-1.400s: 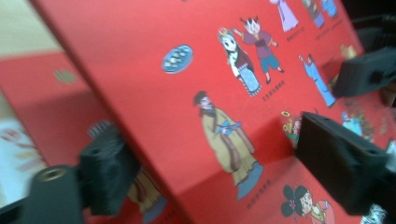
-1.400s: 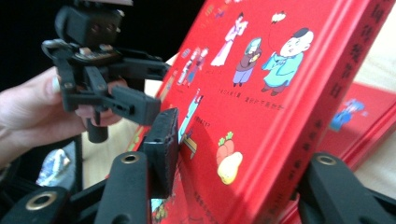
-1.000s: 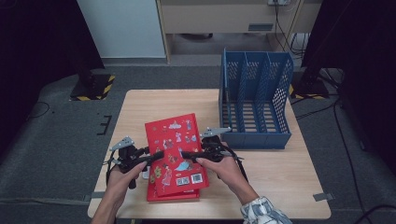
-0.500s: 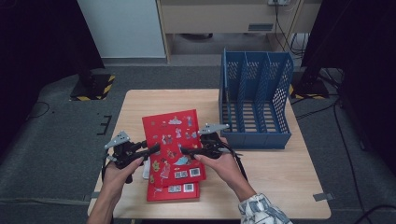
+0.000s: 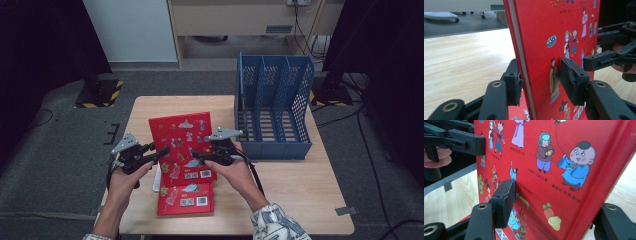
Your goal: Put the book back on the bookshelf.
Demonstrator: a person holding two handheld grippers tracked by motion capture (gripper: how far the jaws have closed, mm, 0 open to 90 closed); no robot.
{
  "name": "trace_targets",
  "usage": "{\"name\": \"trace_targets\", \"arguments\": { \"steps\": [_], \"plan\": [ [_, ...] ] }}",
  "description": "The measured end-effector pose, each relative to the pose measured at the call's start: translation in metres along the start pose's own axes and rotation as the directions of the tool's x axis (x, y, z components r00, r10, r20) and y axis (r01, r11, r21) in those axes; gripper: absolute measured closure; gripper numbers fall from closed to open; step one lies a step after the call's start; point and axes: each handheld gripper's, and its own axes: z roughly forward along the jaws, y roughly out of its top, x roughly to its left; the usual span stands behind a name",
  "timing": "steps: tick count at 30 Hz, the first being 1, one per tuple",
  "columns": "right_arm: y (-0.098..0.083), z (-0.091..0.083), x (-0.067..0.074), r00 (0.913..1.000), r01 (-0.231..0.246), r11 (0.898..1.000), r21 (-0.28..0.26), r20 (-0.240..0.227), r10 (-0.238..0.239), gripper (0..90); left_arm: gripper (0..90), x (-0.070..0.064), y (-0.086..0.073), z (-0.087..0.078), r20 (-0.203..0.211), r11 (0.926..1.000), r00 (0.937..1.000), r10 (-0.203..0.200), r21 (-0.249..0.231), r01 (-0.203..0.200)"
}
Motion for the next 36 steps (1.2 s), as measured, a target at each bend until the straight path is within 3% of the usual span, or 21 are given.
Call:
{"name": "trace_targets", "arguments": {
  "steps": [6,15,22,28,36],
  "plan": [
    [0.003,-0.001,0.002,0.9993,0.028,0.999,-0.017,0.027,-0.027,43.4,51.7,-0.001,0.004,0.001,-0.019,0.9995,0.9995,0.026,-0.019,-0.026],
    [0.0,-0.009,0.008,0.9982,0.056,0.998,-0.018,0.021,-0.055,47.8,47.8,-0.008,-0.002,-0.001,-0.028,0.9975,0.9985,0.047,-0.051,-0.048],
    [-0.007,-0.018,0.017,0.9953,0.096,0.995,-0.027,0.018,-0.095,49.2,44.7,-0.017,-0.013,-0.004,-0.012,0.9978,0.9978,0.065,-0.016,-0.065],
    [-0.007,-0.023,0.022,0.9955,0.095,0.995,-0.044,0.0,-0.095,47.8,43.0,-0.018,-0.021,-0.002,-0.012,0.9985,0.9984,0.055,-0.007,-0.055],
    [-0.009,-0.029,0.028,0.9948,0.097,0.994,-0.055,-0.025,-0.099,55.2,39.0,-0.02,-0.028,-0.002,-0.016,0.9978,0.9978,0.064,-0.015,-0.064]
  ]
}}
